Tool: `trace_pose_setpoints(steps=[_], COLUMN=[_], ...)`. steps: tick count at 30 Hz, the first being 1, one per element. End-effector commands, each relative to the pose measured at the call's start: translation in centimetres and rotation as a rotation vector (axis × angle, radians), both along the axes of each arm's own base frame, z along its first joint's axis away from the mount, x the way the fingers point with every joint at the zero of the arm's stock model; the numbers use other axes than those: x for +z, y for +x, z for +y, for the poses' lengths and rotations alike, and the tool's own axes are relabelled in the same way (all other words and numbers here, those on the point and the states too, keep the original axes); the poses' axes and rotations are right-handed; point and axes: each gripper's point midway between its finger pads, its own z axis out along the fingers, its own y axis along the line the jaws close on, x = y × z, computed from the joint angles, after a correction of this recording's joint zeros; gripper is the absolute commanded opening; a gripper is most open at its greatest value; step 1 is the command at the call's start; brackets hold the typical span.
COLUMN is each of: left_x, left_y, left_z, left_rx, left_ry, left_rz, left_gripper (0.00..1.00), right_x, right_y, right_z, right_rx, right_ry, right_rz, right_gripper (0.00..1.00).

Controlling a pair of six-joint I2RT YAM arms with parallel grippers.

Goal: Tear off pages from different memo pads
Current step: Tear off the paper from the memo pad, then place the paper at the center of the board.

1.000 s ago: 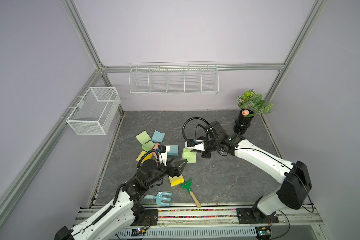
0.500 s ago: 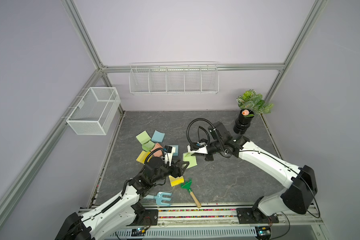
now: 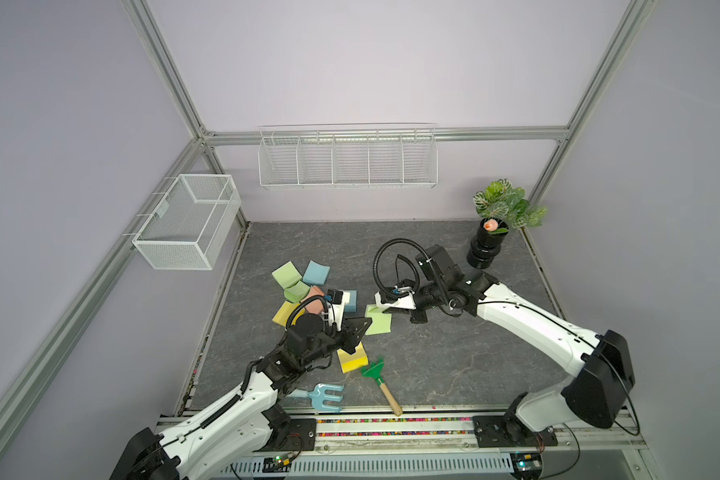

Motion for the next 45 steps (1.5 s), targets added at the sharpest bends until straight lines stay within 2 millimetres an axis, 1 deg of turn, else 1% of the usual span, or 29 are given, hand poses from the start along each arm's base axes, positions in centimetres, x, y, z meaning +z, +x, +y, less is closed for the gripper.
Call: trace_pose_setpoints(steps=[1, 6, 9, 12, 15, 17, 20, 22, 23, 24, 25, 26, 28, 29, 31, 34, 38, 40, 42, 45], left_x=[0.7, -0.4, -1.0, -1.5, -1.6, -1.7, -1.7, -1.4, -1.3, -1.2, -1.2, -1.2, -1.5, -0.8, -0.7, -0.7, -0.8, -0.9, -1.0, -1.0], left_y=[1.4, 2.6, 3.3, 3.8, 4.0, 4.1, 3.9, 3.6, 3.5, 3.4, 3.3, 3.2, 3.2, 3.1, 3.0, 3.0, 3.0, 3.0, 3.1, 3.2], left_z=[0.6, 2.1, 3.5, 4.7, 5.7, 6.5, 6.9, 7.0, 7.1, 7.1, 7.1, 7.2, 7.3, 7.4, 7.4, 7.3, 7.2, 7.1, 7.1, 6.9], left_rx=[0.074, 0.186, 0.272, 0.345, 0.403, 0.439, 0.455, 0.454, 0.455, 0.453, 0.450, 0.451, 0.456, 0.457, 0.457, 0.451, 0.447, 0.446, 0.445, 0.438], left_ry=[0.022, 0.082, 0.121, 0.152, 0.181, 0.195, 0.193, 0.175, 0.168, 0.158, 0.151, 0.148, 0.150, 0.124, 0.116, 0.115, 0.111, 0.113, 0.115, 0.118], left_rz=[-0.006, 0.032, 0.056, 0.077, 0.088, 0.102, 0.109, 0.109, 0.112, 0.111, 0.110, 0.111, 0.117, 0.103, 0.102, 0.101, 0.099, 0.100, 0.101, 0.097], left_gripper=[0.12, 0.11, 0.11, 0.12, 0.12, 0.12, 0.12, 0.12, 0.13, 0.13, 0.13, 0.13, 0.13, 0.13, 0.13, 0.14, 0.14, 0.14, 0.14, 0.14], right_x=[2.3, 5.4, 7.2, 8.0, 7.7, 6.6, 4.4, 1.7, 0.2, -1.7, -3.5, -4.8, -6.8, -7.5, -9.3, -11.9, -13.7, -14.0, -13.7, -11.9], right_y=[1.3, 4.3, 5.0, 5.9, 7.3, 9.4, 14.3, 17.9, 18.7, 19.6, 20.9, 22.3, 24.5, 25.5, 26.8, 27.9, 28.9, 29.1, 29.1, 29.0], right_z=[-0.2, -1.3, -2.1, -2.6, -3.0, -3.7, -5.9, -7.9, -8.6, -9.5, -10.6, -11.6, -13.4, -14.2, -15.4, -16.9, -18.1, -18.3, -18.4, -17.6], right_rx=[-0.086, -0.256, -0.303, -0.324, -0.322, -0.339, -0.384, -0.417, -0.393, -0.364, -0.372, -0.398, -0.453, -0.477, -0.502, -0.508, -0.515, -0.516, -0.525, -0.551], right_ry=[0.066, 0.180, 0.237, 0.220, 0.155, 0.068, -0.089, -0.209, -0.269, -0.341, -0.402, -0.447, -0.487, -0.501, -0.540, -0.594, -0.607, -0.596, -0.570, -0.495], right_rz=[-0.094, -0.322, -0.435, -0.488, -0.508, -0.542, -0.558, -0.515, -0.487, -0.455, -0.436, -0.426, -0.390, -0.377, -0.363, -0.343, -0.312, -0.299, -0.285, -0.280], right_gripper=[0.06, 0.07, 0.07, 0.07, 0.07, 0.06, 0.08, 0.12, 0.13, 0.14, 0.14, 0.14, 0.14, 0.14, 0.13, 0.13, 0.13, 0.13, 0.15, 0.19])
